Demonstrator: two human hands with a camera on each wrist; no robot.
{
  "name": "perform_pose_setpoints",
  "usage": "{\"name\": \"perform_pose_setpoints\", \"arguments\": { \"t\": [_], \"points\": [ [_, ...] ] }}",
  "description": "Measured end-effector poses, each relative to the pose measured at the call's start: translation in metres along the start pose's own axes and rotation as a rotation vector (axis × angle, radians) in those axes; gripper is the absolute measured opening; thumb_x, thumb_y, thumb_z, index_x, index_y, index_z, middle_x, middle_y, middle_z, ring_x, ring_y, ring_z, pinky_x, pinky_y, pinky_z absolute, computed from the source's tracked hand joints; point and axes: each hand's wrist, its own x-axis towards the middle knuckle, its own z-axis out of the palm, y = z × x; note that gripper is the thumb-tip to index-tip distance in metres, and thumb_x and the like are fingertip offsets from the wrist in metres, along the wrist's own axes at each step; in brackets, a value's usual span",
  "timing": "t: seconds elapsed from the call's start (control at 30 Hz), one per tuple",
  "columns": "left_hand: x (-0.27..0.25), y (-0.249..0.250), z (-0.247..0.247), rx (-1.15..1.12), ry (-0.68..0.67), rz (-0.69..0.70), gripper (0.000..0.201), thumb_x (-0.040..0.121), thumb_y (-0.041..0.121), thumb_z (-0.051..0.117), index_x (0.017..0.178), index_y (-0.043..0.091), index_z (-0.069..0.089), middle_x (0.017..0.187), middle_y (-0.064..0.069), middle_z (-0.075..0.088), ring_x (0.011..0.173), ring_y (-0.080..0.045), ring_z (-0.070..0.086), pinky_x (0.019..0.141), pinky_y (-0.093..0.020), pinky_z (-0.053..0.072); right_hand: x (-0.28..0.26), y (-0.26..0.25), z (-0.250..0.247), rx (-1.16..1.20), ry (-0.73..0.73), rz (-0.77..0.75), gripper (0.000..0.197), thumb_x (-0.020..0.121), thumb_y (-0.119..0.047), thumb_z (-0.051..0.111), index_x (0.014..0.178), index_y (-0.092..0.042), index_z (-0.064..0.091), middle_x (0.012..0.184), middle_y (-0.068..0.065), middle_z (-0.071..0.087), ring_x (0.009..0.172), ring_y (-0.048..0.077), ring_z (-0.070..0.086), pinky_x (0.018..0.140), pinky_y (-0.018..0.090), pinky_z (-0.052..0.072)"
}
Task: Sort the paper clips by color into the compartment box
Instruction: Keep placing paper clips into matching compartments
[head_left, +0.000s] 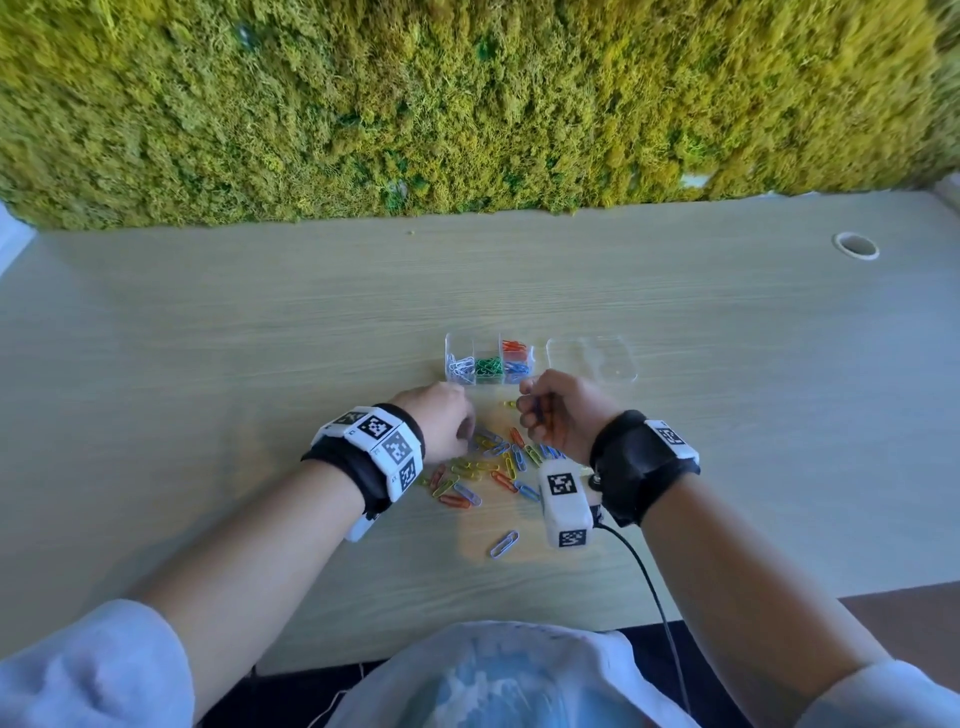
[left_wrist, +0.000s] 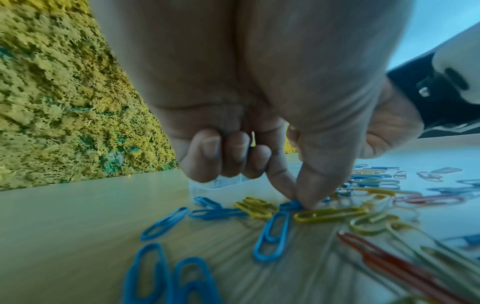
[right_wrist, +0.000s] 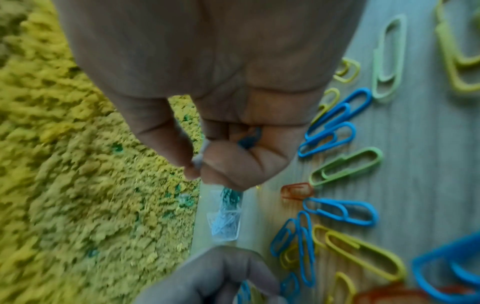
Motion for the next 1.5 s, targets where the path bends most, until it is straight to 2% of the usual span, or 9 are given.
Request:
{"name": "perform_pose_setpoints", "arguments": {
  "t": [0.17,0.27,0.5,0.67,0.83,1.1,1.2,1.33,1.5],
  "points": [
    [0.002,0.0,0.002,-0.013,-0.005,-0.022,0.005,0.078,0.028,0.064,0.073,0.026,0.062,0.096,0.005,0.056,0.086,-0.02,0.061,0.071,-0.031,0.051,-0.003,-0.001,0.011,-0.833,0.017,-0.131,0.005,0.086,-0.014,0.064,0.083,-0.011,0.064,0.06,-0.002,0.047,0.048,0.01,0.041,0.039,0.017,0.036],
    [0.005,-0.001,0.004,-0.036,-0.011,-0.039,0.011,0.076,0.028,0.067,0.068,0.025,0.06,0.094,0.003,0.061,0.083,-0.019,0.061,0.071,-0.03,0.053,0.0,0.001,0.018,-1.499,0.041,-0.279,0.014,0.083,-0.022,0.063,0.09,-0.017,0.074,0.077,-0.005,0.066,0.066,0.012,0.059,0.061,0.019,0.052],
    [0.007,-0.001,0.004,-0.061,-0.07,-0.066,0.006,0.071,0.02,0.069,0.077,0.02,0.067,0.097,-0.002,0.064,0.086,-0.021,0.064,0.076,-0.034,0.057,0.009,0.006,0.033,-1.93,0.038,-0.266,0.022,0.086,-0.037,0.059,0.091,-0.02,0.072,0.092,-0.004,0.073,0.073,0.012,0.058,0.069,0.025,0.053],
    [0.007,0.0,0.007,-0.045,-0.068,-0.057,0.005,0.074,0.023,0.066,0.076,0.019,0.065,0.093,-0.002,0.064,0.08,-0.021,0.064,0.071,-0.033,0.057,0.004,0.003,0.033,-1.831,0.005,-0.273,0.016,0.083,-0.028,0.058,0.089,-0.018,0.07,0.089,-0.004,0.068,0.079,0.015,0.06,0.068,0.026,0.051],
    [0.004,-0.002,0.009,-0.07,-0.039,-0.024,0.011,0.073,0.022,0.063,0.066,0.021,0.055,0.083,-0.003,0.065,0.069,-0.021,0.057,0.062,-0.03,0.051,-0.002,-0.007,0.016,-1.047,0.002,-0.174,0.017,0.083,-0.012,0.059,0.067,-0.014,0.056,0.063,0.003,0.057,0.053,0.014,0.05,0.052,0.023,0.043],
    [0.005,0.002,0.003,-1.044,-0.047,-0.151,0.027,0.085,0.001,0.043,0.063,0.016,0.04,0.055,-0.001,0.039,0.043,-0.012,0.035,0.043,-0.02,0.025,-0.005,-0.017,-0.02,0.001,-0.053,-0.041,0.024,0.095,0.003,0.042,0.105,-0.011,0.059,0.062,0.005,0.065,0.049,0.011,0.061,0.045,0.016,0.052],
    [0.009,0.009,0.001,-1.178,-0.028,-0.194,0.023,0.084,-0.003,0.036,0.072,0.016,0.04,0.058,-0.001,0.037,0.041,-0.01,0.034,0.039,-0.016,0.022,-0.004,-0.015,-0.025,-0.05,0.017,0.024,0.016,0.095,-0.006,0.046,0.096,-0.01,0.062,0.06,0.002,0.062,0.045,0.01,0.058,0.041,0.016,0.048],
    [0.024,0.02,-0.007,-0.62,0.057,-0.135,0.008,0.089,0.013,0.045,0.091,0.02,0.049,0.082,0.001,0.054,0.071,-0.019,0.053,0.063,-0.032,0.046,-0.006,-0.012,-0.022,-0.42,0.103,0.073,0.018,0.095,-0.007,0.047,0.081,-0.007,0.057,0.056,0.004,0.048,0.032,0.009,0.043,0.033,0.016,0.036],
    [0.046,0.04,-0.025,-0.35,0.201,-0.006,0.023,0.088,0.002,0.042,0.103,0.01,0.058,0.109,-0.005,0.053,0.101,-0.025,0.055,0.083,-0.029,0.044,-0.005,-0.015,-0.016,-1.03,0.128,0.022,0.011,0.094,-0.009,0.048,0.087,-0.01,0.055,0.061,0.004,0.048,0.049,0.017,0.044,0.048,0.023,0.038]
  ]
}}
